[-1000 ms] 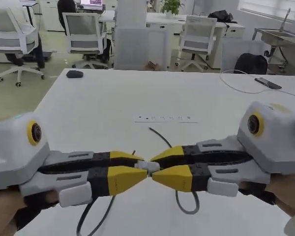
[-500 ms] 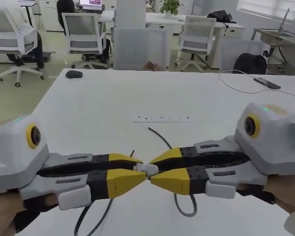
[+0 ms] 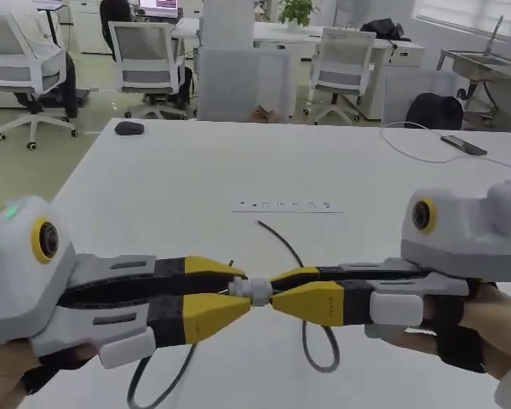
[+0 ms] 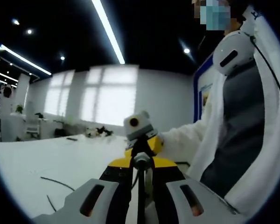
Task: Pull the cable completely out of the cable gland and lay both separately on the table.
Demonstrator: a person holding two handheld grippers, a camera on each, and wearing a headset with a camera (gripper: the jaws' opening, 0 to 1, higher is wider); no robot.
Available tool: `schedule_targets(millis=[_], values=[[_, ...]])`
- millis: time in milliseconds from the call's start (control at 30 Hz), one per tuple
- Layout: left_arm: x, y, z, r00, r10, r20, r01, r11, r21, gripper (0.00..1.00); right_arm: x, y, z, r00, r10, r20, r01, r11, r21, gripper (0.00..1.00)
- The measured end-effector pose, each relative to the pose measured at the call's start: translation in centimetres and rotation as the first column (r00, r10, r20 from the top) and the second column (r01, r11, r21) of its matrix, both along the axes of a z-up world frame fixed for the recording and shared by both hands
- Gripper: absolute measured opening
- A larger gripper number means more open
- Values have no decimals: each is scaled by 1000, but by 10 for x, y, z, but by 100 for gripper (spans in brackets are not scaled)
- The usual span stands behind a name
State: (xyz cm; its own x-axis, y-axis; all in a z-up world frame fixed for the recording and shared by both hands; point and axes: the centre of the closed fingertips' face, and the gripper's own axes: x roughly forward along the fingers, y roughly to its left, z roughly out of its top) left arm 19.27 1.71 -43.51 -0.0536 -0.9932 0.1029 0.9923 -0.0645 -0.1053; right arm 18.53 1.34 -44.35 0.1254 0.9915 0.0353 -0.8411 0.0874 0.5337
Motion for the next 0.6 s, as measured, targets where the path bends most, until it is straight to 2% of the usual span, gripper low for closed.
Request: schedule_targets(millis=[267,367,433,467,500,567,600], values=[[-4,-5,-2,999,-13,36,13,1000,15,15,-4,5,-2,999,24,-23,-24,1000,-1,12],[-3,-5,-2,999,-13,39,12,1000,19,15,-5,4,-4,999,27,-28,-27,1000,-9,12],[-3,-5,-2,999,-16,39,15,1000,20,15,-7,4,-4,1000,28,-14,-28,999,-18,11],[-3,-5,-2,999,-13,36,13,1000,17,15,-6,4,-3,999,19,32,-18,999,-27,11],[-3,-5,-1,999,-13,32,13,1000,15,15,-6,4,-2,999,18,32,-18,999,-28,11],[-1,-5,0,1000,-7,23,7,1000,9,15,-4,3,-1,997,4,72,-1,999,-37,11],[0,-5,0,1000,-5,8,5,1000,5,15,-3,2,0,993,-2,117,7,999,-47,11]])
